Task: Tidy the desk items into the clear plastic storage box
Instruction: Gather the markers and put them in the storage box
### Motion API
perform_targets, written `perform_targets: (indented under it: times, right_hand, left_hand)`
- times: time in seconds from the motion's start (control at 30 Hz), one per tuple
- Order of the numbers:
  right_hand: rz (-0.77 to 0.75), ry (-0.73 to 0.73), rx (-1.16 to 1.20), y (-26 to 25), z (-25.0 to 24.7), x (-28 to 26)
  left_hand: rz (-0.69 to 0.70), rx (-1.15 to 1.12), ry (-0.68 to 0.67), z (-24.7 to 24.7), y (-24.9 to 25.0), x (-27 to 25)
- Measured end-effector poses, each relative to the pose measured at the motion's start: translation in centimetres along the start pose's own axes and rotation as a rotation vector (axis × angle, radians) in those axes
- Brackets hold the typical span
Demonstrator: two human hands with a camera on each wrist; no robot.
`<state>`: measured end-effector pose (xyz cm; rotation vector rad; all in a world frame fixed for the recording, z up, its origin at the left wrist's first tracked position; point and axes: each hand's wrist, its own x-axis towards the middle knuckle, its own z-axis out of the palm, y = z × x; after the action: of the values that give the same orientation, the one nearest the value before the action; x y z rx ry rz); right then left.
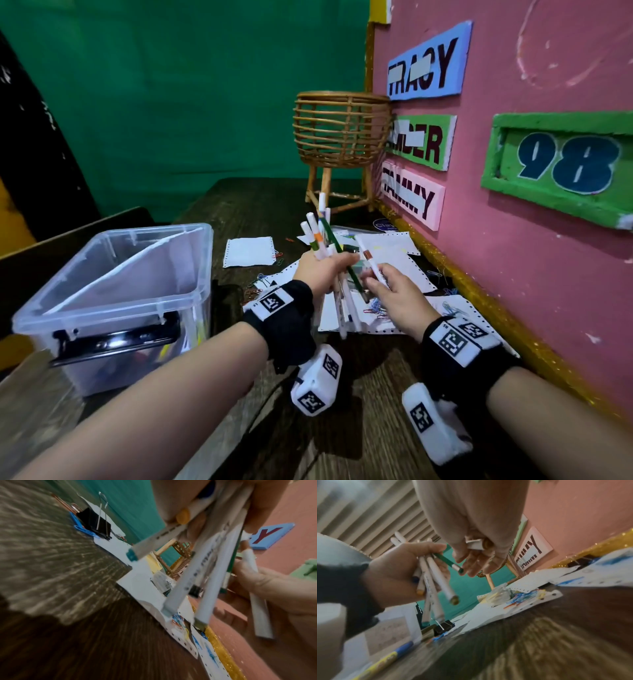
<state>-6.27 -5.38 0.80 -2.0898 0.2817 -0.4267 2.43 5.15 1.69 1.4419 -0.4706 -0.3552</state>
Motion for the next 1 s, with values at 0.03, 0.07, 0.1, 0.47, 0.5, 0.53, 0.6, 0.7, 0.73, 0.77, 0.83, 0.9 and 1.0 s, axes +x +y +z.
perform_targets:
  times: [0.03,0.07,0.1,0.47,0.5,0.53,0.6,0.7,0.73,0.77,0.83,0.9,1.0]
  right_hand:
    - [-0.009,-0.015,0.036,-0.3,0.2,-0.2]
    - [-0.018,-0.034,0.073,-0.8,0.4,-0.7]
    - [-0.028,-0.052,0.108,-1.2,0.7,-1.1]
    - [0.041,-0.183,0.136,-2.7,3.4,-2.7]
    - [0.086,-0.199,0.184,-3.0,3.3,-2.6]
    - [0.130,-0.201,0.238,-2.9,3.2,-2.3]
    - [0.186,-0.194,0.329,-2.7,3.2,-2.0]
    - [0.192,-0.180,0.428,-2.9,3.9,-2.2]
    - [0.207,-0.187,0.475,-2.9,4.2,-2.5]
    - [0.211,-0.208,0.490,-3.1,4.5,-2.8]
    - [0.179,-0.272,0.436,-2.9,4.9,-3.0]
    - [0.138,-0.326,0.376,-2.6,5.0,-2.9]
    - [0.159,-0.303,0.361,-1.9,5.2,-2.6]
  left_hand:
    - [-0.023,0.012,-0.028,-0.1,-0.1,-0.1]
    - [-0.035,0.024,-0.062,-0.1,0.0,-0.4]
    - [-0.044,0.027,-0.086,-0.2,0.0,-0.6]
    - [0.122,0.047,-0.049,-0.9,-0.5,-3.6]
    - [0.136,0.074,-0.045,-0.9,-0.8,-3.8]
    - [0.147,0.082,-0.043,-0.9,-0.9,-4.1]
    - [0.163,0.078,-0.049,-0.7,-0.9,-4.7]
    - [0.132,0.021,-0.086,-0.6,-0.8,-5.0]
    - [0.115,-0.022,-0.096,-0.7,-0.8,-5.0]
    - [0.099,-0.055,-0.101,-0.7,-0.8,-5.1]
    - [0.070,-0.087,-0.081,-0.9,-0.9,-5.1]
    - [0.053,-0.112,-0.076,-0.9,-1.0,-5.1]
    - [0.036,-0.102,-0.092,-1.0,-1.3,-5.2]
